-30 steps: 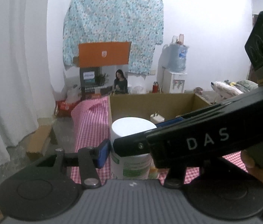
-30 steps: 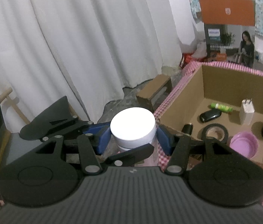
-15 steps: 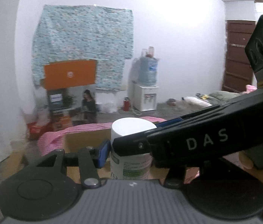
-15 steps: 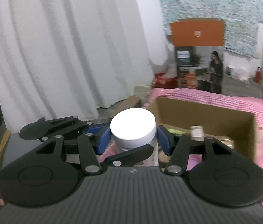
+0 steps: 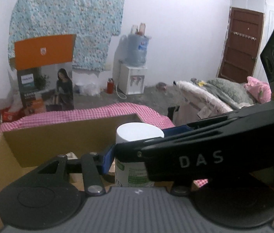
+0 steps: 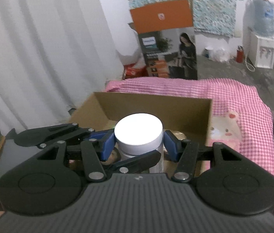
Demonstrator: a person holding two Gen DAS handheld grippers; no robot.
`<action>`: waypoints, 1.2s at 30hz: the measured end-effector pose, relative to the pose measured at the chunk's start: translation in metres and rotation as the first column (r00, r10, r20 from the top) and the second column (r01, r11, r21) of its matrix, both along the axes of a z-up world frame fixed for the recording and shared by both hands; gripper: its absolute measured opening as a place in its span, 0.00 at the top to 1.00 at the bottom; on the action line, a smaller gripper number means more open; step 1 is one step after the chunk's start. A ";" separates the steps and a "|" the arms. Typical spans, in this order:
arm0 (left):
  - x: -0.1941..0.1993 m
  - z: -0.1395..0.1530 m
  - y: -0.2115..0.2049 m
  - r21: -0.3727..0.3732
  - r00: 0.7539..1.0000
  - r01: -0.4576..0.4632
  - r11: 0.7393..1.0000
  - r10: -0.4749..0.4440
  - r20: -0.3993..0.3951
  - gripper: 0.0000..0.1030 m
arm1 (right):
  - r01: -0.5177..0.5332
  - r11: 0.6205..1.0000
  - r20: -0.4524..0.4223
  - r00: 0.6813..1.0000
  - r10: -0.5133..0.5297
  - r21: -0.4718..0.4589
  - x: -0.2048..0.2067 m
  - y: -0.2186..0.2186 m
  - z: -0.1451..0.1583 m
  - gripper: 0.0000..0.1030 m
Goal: Organize rigid objects
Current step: 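Close the right gripper on the white bottle and lift it over the box, then lower the white bottle into the box and open the right gripper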
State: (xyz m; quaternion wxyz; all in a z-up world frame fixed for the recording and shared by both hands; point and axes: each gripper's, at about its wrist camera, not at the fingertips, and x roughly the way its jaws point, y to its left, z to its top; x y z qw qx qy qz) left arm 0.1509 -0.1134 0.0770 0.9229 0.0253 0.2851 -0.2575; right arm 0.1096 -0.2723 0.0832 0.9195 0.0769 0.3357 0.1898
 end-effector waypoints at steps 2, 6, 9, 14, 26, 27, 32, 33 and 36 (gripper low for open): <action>0.007 -0.008 -0.009 0.009 1.000 0.005 1.000 -0.005 -0.014 0.47 | 0.010 1.000 -0.014 1.000 -0.010 0.000 0.008 -0.008 -0.012 0.48; 0.022 -0.021 -0.018 0.022 0.999 0.002 1.000 -0.001 -0.042 0.47 | 0.016 1.000 -0.039 0.999 -0.015 0.007 0.029 -0.020 -0.032 0.48; 0.030 -0.028 -0.022 0.034 0.998 -0.003 0.999 0.005 -0.057 0.47 | 0.013 1.000 -0.055 0.998 -0.012 0.014 0.044 -0.026 -0.045 0.48; 0.039 -0.036 -0.027 0.055 0.997 -0.006 0.998 0.010 -0.078 0.47 | 0.003 1.000 -0.073 0.997 -0.002 0.007 0.065 -0.025 -0.060 0.48; 0.037 -0.037 -0.027 0.048 0.995 0.010 0.999 -0.005 -0.102 0.32 | -0.025 0.998 -0.048 0.999 0.022 -0.052 0.070 -0.013 -0.061 0.46; 0.035 -0.036 -0.027 0.051 0.995 0.011 0.999 -0.006 -0.098 0.31 | -0.025 0.998 -0.045 0.999 0.022 -0.050 0.069 -0.013 -0.060 0.45; 0.024 -0.028 -0.023 0.033 0.997 0.021 0.999 -0.018 -0.076 0.16 | 0.003 1.000 -0.010 1.000 -0.003 -0.006 0.059 -0.019 -0.052 0.37; 0.021 -0.026 -0.021 0.017 0.997 0.025 1.000 -0.024 -0.071 0.15 | 0.012 1.000 -0.002 1.000 -0.012 0.009 0.055 -0.020 -0.049 0.35; 0.009 -0.015 -0.015 -0.020 0.998 0.031 0.999 -0.032 -0.049 0.11 | 0.037 0.997 0.033 0.999 -0.039 0.067 0.040 -0.025 -0.038 0.28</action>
